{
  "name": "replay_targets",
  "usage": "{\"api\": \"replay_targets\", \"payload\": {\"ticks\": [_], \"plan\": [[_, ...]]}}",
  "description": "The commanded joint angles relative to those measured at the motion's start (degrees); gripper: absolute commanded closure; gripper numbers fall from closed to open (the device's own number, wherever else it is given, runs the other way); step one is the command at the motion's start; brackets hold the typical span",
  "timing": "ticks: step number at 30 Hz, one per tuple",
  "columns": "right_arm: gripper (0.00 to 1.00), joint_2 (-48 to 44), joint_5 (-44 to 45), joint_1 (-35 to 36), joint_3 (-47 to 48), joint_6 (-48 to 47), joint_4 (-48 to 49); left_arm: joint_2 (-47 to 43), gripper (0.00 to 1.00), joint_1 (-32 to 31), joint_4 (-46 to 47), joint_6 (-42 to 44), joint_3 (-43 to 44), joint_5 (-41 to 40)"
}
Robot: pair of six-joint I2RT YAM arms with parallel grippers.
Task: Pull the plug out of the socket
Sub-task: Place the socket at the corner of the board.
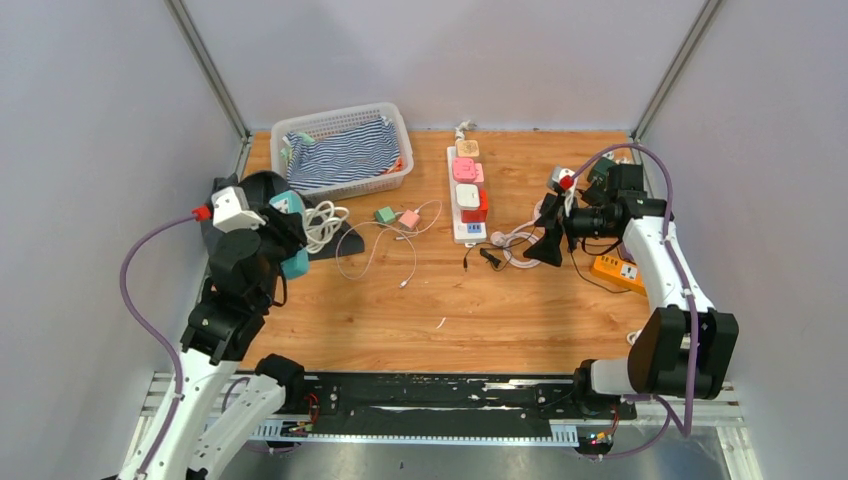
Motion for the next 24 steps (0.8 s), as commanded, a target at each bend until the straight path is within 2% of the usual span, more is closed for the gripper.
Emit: {"api": "replay_targets", "payload": {"ticks": [1,4,8,15,19,24], "plan": [[0.06,-2.7,1.1,-1.3,-1.9,-1.5,-1.2,-1.5,1.0,6.3,-0.8,0.1,-2.7,-5.2],[0.06,-4.2,1.0,-2.2,-2.6,-1.1,-1.1,-1.9,1.0,10.9,-2.4,0.5,-4.1,-5.8],[0.06,-6.5,0.5,-4.4,-4.0,-0.9,-0.8,-0.5,1.0,15.2,-3.1,3.0,-6.3,-13.0],[0.06,-9.0,0.1,-7.6,-7.5,-1.1,-0.5,0.2,0.98,24.2,-5.2,-2.6,-11.3,-11.6],[0.06,-10.7,-0.3,-9.0,-9.0,-1.2,-0.3,0.3,0.91,25.4,-8.7,-7.3,-12.4,-15.1],[0.06,-12.1,-2.1,-12.3,-10.1,-1.2,-0.5,-2.7,0.88,25.6,-9.7,-8.4,-11.6,-19.5]]}}
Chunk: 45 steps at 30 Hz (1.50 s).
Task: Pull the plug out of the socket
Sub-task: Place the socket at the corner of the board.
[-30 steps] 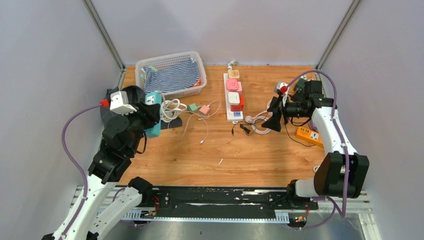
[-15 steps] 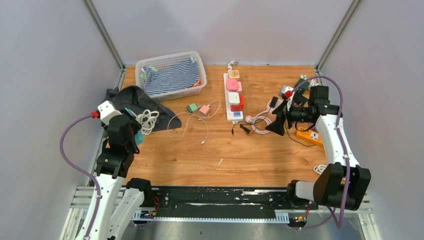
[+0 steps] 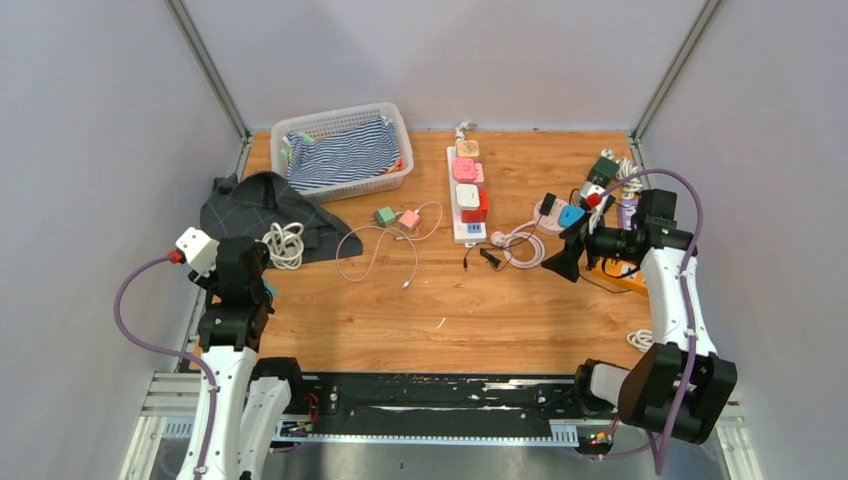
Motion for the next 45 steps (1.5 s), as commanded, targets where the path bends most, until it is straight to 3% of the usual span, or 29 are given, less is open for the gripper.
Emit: {"api": "replay_targets", "payload": {"ticks": [1,10,18,22,24,28,34,45], "plan": [[0.07,-2.0,-2.9,-3.5,-1.2,-1.1,-0.7,-2.8,0.88,0.7,-1.2,-3.4,1.3,-7.2],[0.07,-2.3,-4.1,-5.4,-1.9,-1.0,-0.5,-3.8,0.86,0.7,-1.6,0.5,7.4,-11.0],[0.07,-1.8,-3.8,-5.4,-2.0,-2.0,-0.8,-0.6,0.85,1.0,1.9,-3.5,-0.8,-3.6],[0.07,-1.6,-3.9,-5.4,-1.9,-2.3,-1.1,1.3,0.82,1.5,1.1,-5.3,-0.4,-2.3],[0.07,-1.6,-3.8,-5.5,-2.0,-2.7,-1.3,2.4,0.73,1.5,-0.6,-6.5,0.0,-3.1],[0.07,-1.4,-3.9,-5.4,-1.9,-3.0,-1.7,3.6,0.33,1.6,-5.1,-9.4,1.0,-2.2],[0.07,-1.5,-4.1,-5.4,-1.9,-3.2,-1.9,0.9,0.02,1.6,-7.8,-10.1,1.1,1.5],[0.07,-1.5,-4.2,-5.4,-1.8,-3.2,-2.0,-5.2,0.0,1.6,-9.1,-7.3,3.0,6.9]]}}
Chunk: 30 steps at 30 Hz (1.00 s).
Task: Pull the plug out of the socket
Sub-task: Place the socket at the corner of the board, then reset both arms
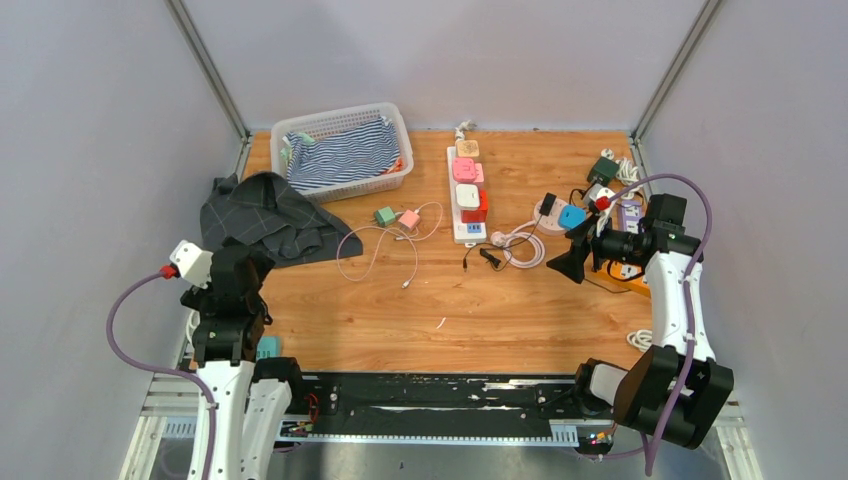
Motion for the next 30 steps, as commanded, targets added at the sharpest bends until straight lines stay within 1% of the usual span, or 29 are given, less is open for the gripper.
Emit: {"api": "replay_targets", "payload": {"ticks": [1,9,11,14,17,19,20,21,23,24,26,28,30], "plan": [[0.07,0.2,-1.8,-0.9,-0.5,-0.8,-1.7,-1.4,0.0,0.4,-1.1,1.0,1.5,3.0],[0.07,0.3,-1.9,-0.9,-0.6,-1.1,-1.8,-0.9,0.0,0.3,-0.5,1.1,1.7,8.4],[0.07,0.4,-1.9,-0.9,-0.7,-1.1,-1.8,-0.8,0.0,0.4,0.4,1.7,1.8,11.3],[0.07,0.4,-1.9,-1.0,-0.6,-1.2,-1.9,-1.2,0.0,0.3,3.4,3.7,1.5,18.8],[0.07,0.2,-1.9,-0.9,-0.5,-1.3,-1.9,-1.7,0.0,0.3,8.8,6.2,0.2,30.1],[0.07,0.0,-2.0,-0.9,-0.5,-1.6,-1.9,-2.8,0.0,0.3,16.0,8.2,-2.2,40.9],[0.07,-0.1,-2.0,-0.9,-0.5,-1.9,-2.1,-3.4,0.0,0.3,20.8,8.3,-4.0,47.5],[0.07,-0.2,-2.1,-0.8,-0.5,-2.2,-2.3,-4.1,0.0,0.3,26.1,7.6,-6.0,56.1],[0.07,-0.7,-1.9,-0.8,-0.4,-3.1,-2.8,-4.7,0.0,0.3,39.2,3.5,-11.2,66.3],[0.07,-1.0,-1.8,-0.8,-0.4,-3.4,-3.1,-4.6,0.0,0.0,40.9,2.0,-11.5,67.5],[0.07,-1.9,-1.9,-0.9,-0.4,-3.6,-3.2,-3.4,0.0,-1.4,41.0,3.6,-10.6,68.7],[0.07,-2.7,-2.4,-0.9,-0.4,-3.7,-3.1,-2.3,0.0,-5.1,41.0,3.7,-9.6,68.9],[0.07,-3.3,-2.7,-0.9,-0.4,-3.6,-3.1,-1.3,0.0,-9.6,41.0,4.1,-8.7,66.9]]}}
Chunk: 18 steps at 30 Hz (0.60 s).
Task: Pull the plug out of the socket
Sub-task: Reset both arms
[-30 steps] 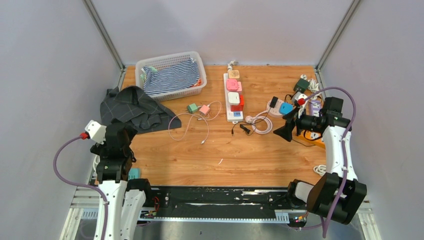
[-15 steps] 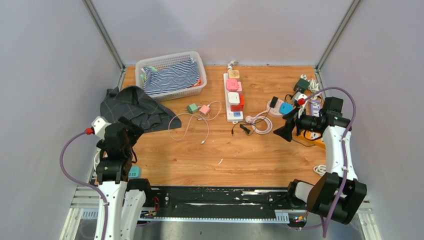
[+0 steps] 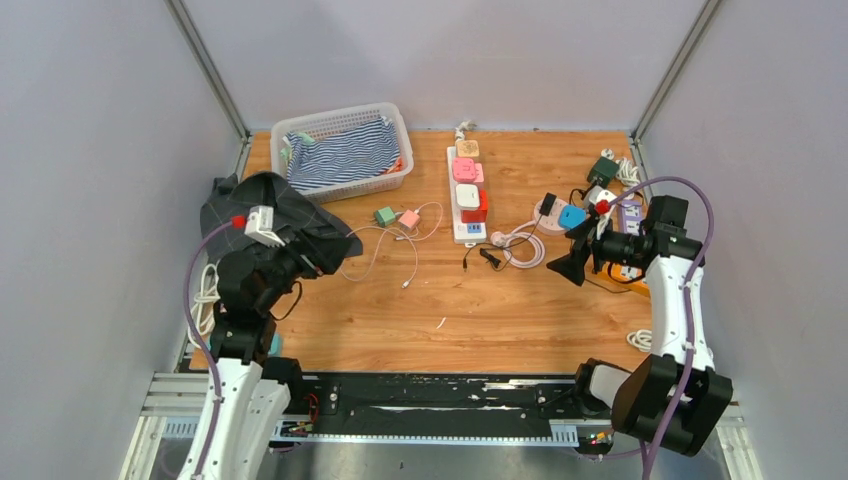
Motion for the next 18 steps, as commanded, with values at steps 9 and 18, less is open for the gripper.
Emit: {"api": "replay_targets", "payload": {"ticks": [9,18], "plan": [[0.06,-1.3,-3.3,-0.9,-0.2,0.3,-1.1,13.2,0.0,-30.0,6.9,6.7,7.4,-9.1],[0.05,-3.5,-4.1,1.2,-2.7,3.6,-3.2,28.5,0.0,-35.8,7.0,8.3,16.6,-8.2]]}}
